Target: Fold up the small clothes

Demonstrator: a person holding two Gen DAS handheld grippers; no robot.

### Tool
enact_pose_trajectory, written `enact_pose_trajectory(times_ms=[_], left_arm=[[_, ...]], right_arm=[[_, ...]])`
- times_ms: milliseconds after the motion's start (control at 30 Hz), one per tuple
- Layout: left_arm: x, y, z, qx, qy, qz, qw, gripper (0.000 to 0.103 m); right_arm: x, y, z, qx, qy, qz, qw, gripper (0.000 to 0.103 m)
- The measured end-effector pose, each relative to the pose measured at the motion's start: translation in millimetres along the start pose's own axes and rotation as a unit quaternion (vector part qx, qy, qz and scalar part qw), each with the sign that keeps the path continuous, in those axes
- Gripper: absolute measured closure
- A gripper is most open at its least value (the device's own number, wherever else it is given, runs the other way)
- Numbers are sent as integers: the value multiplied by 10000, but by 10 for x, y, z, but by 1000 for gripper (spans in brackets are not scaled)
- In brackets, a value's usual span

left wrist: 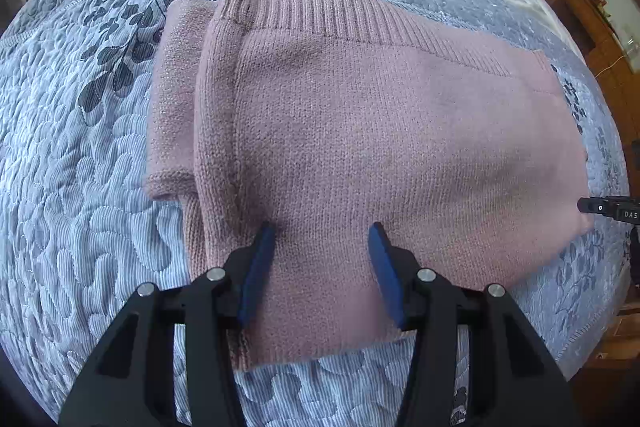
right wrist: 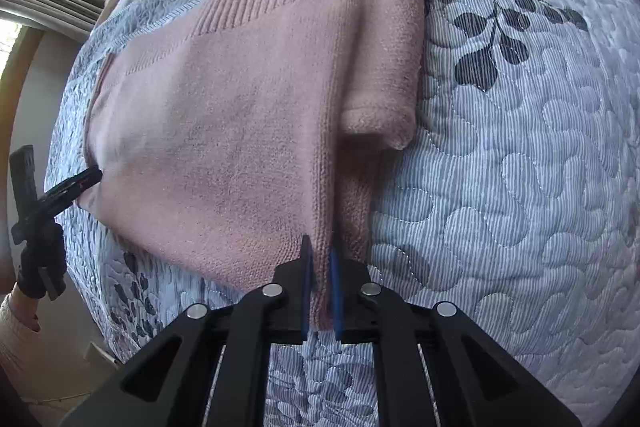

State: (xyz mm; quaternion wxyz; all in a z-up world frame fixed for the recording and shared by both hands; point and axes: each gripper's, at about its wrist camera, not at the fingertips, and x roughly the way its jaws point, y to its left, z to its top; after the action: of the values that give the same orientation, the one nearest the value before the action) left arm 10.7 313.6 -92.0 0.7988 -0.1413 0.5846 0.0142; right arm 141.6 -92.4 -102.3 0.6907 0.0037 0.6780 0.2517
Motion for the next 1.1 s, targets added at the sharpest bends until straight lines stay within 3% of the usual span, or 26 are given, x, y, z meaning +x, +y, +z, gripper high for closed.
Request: enact_pose_trajectory(times_ms=[67,167,200,233,300,533,867,933,1000,1100], left_arm=[[7,21,1,-77,17,-38,10000,54],[-27,-3,40,-152,33,-9,9999,54],[-51,-27,66,-170,-1,-23,9999,54],[-91,-54,91,-183,-67,-57,9998,54],[-175,-125,152,-171,-233,-164,9994,52],[-88,-375,409,-72,-304,-192,9993,48],[131,-351,529,-106,-259,-100,9996,46],[150,-333,540,-130,-244,-135,9995,45],[158,-310,538,-170,-241,-191,9994,45],[167,-288,539,-192,-244,-249,9992,44]], right_arm=[[8,-8,19,49,28,43,10000,95],[-83,-24,50,200,-10,247,9995,85],[-131,-14,60,203,-76,283,9994,74],[-189,-12,75,208,-163,321,9991,55],[-295,-20,118,204,-350,269,9988,41],[-348,-309,385,718,-507,440,9952,37],[-42,-568,614,1144,-480,1148,9856,37],[-5,-530,639,1061,-485,1234,9855,47],[50,-500,676,1035,-446,1237,9859,51],[63,-527,694,1085,-469,1392,9832,73]])
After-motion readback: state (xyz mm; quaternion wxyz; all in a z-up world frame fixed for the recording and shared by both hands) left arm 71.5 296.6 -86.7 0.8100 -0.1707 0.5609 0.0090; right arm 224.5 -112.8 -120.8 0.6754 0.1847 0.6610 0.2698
